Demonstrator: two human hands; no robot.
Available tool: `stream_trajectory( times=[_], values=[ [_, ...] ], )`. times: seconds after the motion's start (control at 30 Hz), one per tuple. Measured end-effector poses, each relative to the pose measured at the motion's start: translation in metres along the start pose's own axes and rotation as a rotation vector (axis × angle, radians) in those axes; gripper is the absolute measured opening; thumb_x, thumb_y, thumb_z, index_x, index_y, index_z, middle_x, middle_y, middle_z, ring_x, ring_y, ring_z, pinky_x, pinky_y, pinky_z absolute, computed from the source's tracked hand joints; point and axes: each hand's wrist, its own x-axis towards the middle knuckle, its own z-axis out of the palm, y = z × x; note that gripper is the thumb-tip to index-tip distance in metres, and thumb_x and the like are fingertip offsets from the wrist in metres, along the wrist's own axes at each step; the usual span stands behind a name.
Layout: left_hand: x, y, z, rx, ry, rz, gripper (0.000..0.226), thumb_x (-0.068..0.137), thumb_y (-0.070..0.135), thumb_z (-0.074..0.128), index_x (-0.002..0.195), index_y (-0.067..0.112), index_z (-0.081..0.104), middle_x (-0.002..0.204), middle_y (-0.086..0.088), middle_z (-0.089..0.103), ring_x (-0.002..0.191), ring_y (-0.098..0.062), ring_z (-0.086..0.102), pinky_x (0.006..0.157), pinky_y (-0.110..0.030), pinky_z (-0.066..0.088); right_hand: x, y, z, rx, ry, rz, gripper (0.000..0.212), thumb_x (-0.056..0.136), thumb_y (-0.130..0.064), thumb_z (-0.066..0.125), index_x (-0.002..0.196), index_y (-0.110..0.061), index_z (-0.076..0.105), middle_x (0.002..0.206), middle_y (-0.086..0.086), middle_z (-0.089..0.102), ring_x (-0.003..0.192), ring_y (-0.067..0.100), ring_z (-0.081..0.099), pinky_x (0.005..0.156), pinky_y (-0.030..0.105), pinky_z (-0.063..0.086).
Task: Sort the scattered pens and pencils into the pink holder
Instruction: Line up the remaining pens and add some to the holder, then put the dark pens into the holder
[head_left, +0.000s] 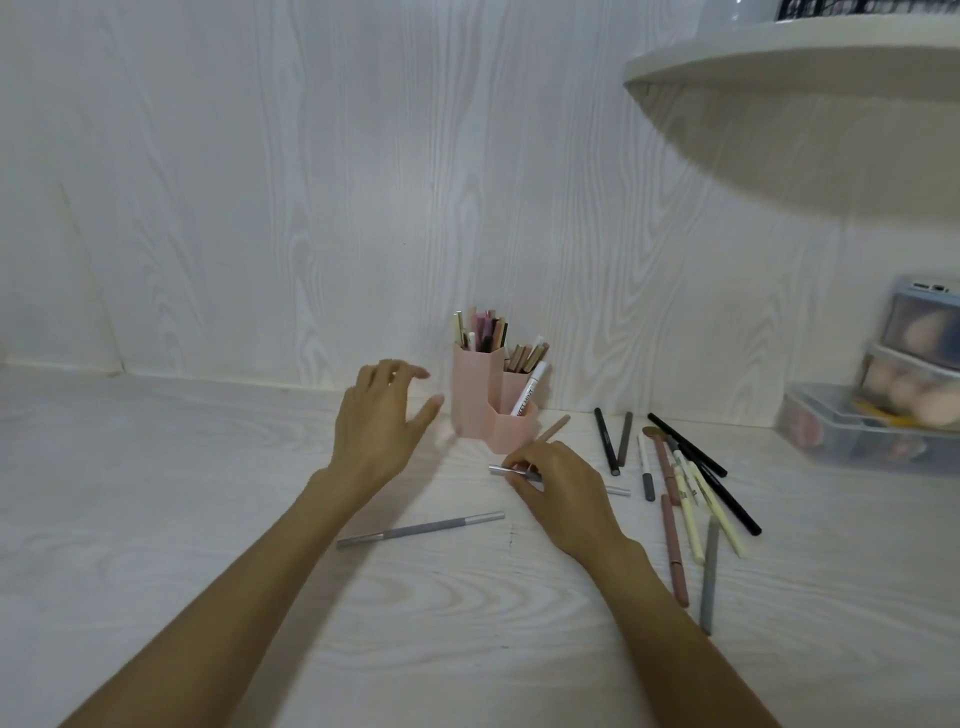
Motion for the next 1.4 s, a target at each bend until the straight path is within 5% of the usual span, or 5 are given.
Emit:
stream_trajectory(
  times=[0.17,0.37,0.63,1.17,1.4],
  values=[
    [-0.049,-0.019,-0.015,-0.258,-0.661,-0.035,0.045,0.059,0.069,0.07,0.088,0.037,0.062,0.092,0.017,0.06,0.078,-0.004,0.053,0.071,-0.021,0.045,0.004,-0.004,0.001,-0.031,0.18,-0.07,0.016,0.088,-0.016,0.062,0.104,-0.017,0.066,0.098,0.0,0.07,0.088,0.018,0.061,0.076,0.033,0.051],
    [-0.048,-0.027,-0.012,-0.155,-0.455,0.067,0.015,0.089,0.041,0.058,0.098,0.037,0.07,0.093,0.016,0.062,0.083,-0.003,0.053,0.077,-0.027,0.047,0.012,-0.023,-0.02,-0.206,0.446,-0.338,0.033,0.084,0.001,0.064,0.114,-0.012,0.062,0.091,0.004,0.07,0.076,0.019,0.063,0.06,0.029,0.051],
    [-0.05,-0.049,0.004,-0.129,-0.287,0.028,0.044,0.088,0.035,0.05,0.13,0.028,0.057,0.135,0.007,0.056,0.127,-0.018,0.048,0.102,-0.023,0.032,0.094,-0.09,-0.088,0.673,0.919,0.042,0.023,0.092,-0.012,0.057,0.11,-0.023,0.047,0.09,-0.004,0.062,0.086,0.01,0.068,0.082,0.029,0.057],
    [-0.053,-0.058,-0.009,-0.173,-0.144,-0.307,0.008,0.084,0.036,0.067,0.087,0.032,0.073,0.103,0.007,0.071,0.102,-0.015,0.061,0.08,-0.026,0.042,0.123,-0.054,-0.029,-0.387,0.143,-0.021,0.033,0.095,-0.025,0.046,0.126,-0.023,0.058,0.139,0.004,0.047,0.127,0.025,0.035,0.097,0.035,0.03],
    [-0.051,-0.047,-0.013,-0.55,0.074,-0.396,0.006,0.085,0.032,0.067,0.079,0.033,0.07,0.08,0.017,0.069,0.082,-0.004,0.063,0.069,-0.021,0.046,0.039,-0.021,-0.022,-0.176,0.232,0.033,0.033,0.087,-0.006,0.055,0.119,-0.014,0.058,0.121,0.005,0.06,0.115,0.026,0.049,0.091,0.036,0.039]
  ],
)
